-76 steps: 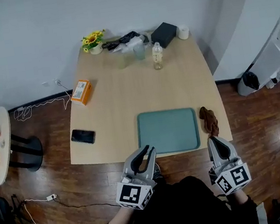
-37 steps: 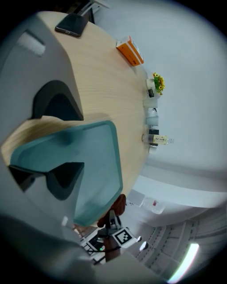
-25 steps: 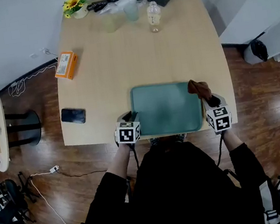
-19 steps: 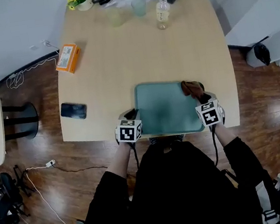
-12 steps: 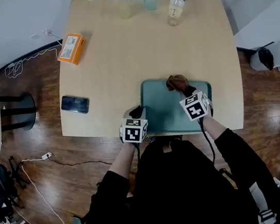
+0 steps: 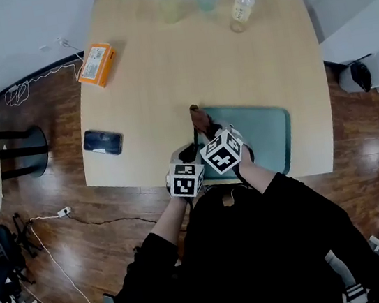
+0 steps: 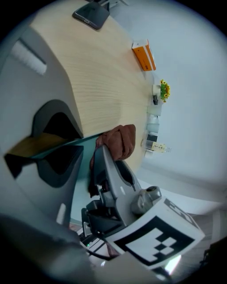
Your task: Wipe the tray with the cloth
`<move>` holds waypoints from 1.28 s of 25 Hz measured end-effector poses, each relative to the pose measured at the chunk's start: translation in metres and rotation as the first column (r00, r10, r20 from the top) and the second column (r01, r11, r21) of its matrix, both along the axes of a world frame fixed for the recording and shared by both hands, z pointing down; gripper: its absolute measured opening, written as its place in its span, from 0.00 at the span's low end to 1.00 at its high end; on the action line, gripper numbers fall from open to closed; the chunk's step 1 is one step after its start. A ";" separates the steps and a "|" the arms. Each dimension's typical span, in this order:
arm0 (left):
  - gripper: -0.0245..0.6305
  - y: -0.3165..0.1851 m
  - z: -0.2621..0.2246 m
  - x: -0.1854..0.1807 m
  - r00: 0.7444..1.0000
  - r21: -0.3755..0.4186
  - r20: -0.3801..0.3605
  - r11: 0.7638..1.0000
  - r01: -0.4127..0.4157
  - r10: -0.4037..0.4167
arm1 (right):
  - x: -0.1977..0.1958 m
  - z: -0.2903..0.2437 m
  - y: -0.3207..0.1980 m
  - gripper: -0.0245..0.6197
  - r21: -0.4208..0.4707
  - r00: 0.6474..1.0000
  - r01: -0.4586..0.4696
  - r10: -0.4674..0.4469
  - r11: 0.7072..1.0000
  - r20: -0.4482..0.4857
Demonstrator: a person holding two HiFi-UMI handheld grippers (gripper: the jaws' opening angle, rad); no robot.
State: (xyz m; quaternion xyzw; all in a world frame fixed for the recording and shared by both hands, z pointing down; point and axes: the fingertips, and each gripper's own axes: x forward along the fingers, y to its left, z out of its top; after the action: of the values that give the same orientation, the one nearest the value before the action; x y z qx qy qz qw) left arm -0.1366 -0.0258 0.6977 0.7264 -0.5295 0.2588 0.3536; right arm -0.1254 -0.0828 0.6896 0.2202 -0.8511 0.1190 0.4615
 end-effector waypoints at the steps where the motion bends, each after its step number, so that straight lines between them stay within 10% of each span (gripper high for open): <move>1: 0.09 0.000 0.000 0.000 1.000 0.004 0.005 1.000 0.000 0.000 | 0.001 -0.002 0.003 0.20 -0.008 1.000 0.004 -0.004 1.000 0.004; 8: 0.09 0.001 0.001 -0.001 1.000 0.016 0.020 1.000 0.002 -0.003 | 0.084 -0.003 -0.003 0.20 0.011 0.994 -0.107 0.108 0.994 -0.031; 17: 0.09 0.002 0.001 0.001 0.999 0.032 0.045 0.999 0.014 -0.015 | 0.278 0.002 -0.031 0.20 0.034 0.868 -0.482 0.482 0.876 -0.120; 23: 0.09 0.001 0.000 0.005 0.999 0.041 0.052 0.999 0.006 -0.008 | 0.222 -0.003 -0.022 0.20 0.022 0.912 -0.400 0.401 0.916 -0.086; 32: 0.09 -0.002 -0.001 0.001 1.000 0.028 0.028 1.000 0.000 -0.001 | 0.026 -0.007 0.047 0.20 -0.055 1.000 -0.003 0.003 0.998 0.000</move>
State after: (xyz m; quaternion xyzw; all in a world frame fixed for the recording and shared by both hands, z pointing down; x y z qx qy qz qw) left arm -0.1353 -0.0274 0.6967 0.7275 -0.5381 0.2614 0.3360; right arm -0.0998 -0.0355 0.6827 0.2087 -0.8472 0.1433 0.4671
